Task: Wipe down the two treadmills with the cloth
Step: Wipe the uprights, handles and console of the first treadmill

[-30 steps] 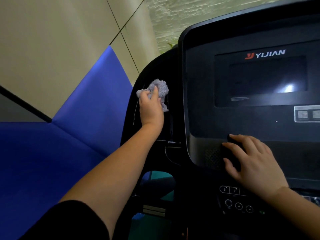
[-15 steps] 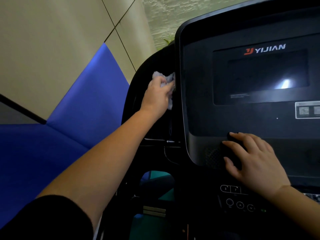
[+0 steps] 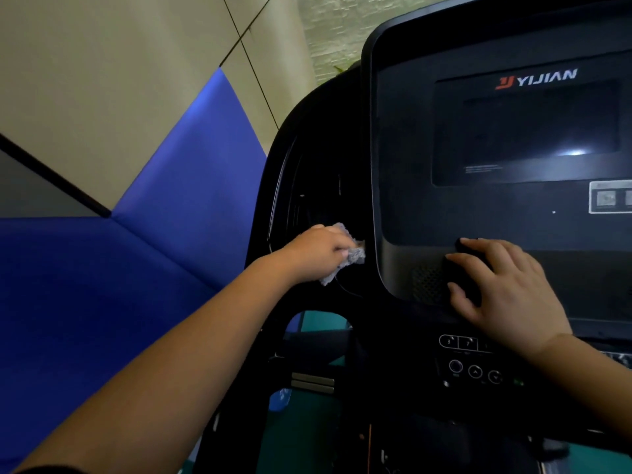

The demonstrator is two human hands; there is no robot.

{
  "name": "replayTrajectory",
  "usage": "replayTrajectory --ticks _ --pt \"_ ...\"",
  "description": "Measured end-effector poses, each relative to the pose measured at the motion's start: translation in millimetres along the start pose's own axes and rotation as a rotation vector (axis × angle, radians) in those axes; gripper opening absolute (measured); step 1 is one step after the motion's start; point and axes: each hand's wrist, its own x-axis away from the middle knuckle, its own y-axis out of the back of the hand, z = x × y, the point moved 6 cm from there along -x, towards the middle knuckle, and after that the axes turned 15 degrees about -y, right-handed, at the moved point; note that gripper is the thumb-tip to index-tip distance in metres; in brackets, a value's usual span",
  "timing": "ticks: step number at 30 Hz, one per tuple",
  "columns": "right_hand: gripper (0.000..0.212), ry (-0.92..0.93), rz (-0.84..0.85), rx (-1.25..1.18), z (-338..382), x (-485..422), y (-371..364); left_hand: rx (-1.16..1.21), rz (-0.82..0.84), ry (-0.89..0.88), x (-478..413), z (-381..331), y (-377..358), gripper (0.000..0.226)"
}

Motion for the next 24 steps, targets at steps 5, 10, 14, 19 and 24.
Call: replayTrajectory --ticks 5,10,14,19,24 --pt "0.049 0.001 0.000 -0.005 -1 0 -1 -0.141 0.023 0.069 25 0 3 0.037" --pt "0.047 0.005 -0.002 -0.010 -1 0 -1 -0.401 0.075 0.171 47 28 16 0.038" --pt "0.047 0.007 -0.006 -0.011 -1 0 0 -0.443 0.000 0.121 35 9 1 0.042" --pt "0.048 0.008 0.012 -0.006 -2 0 -2 -0.445 -0.226 0.087 37 -8 -13 0.036" --pt "0.048 0.003 0.006 -0.007 -2 0 -2 -0.325 -0.350 -0.032 41 -11 -17 0.043"
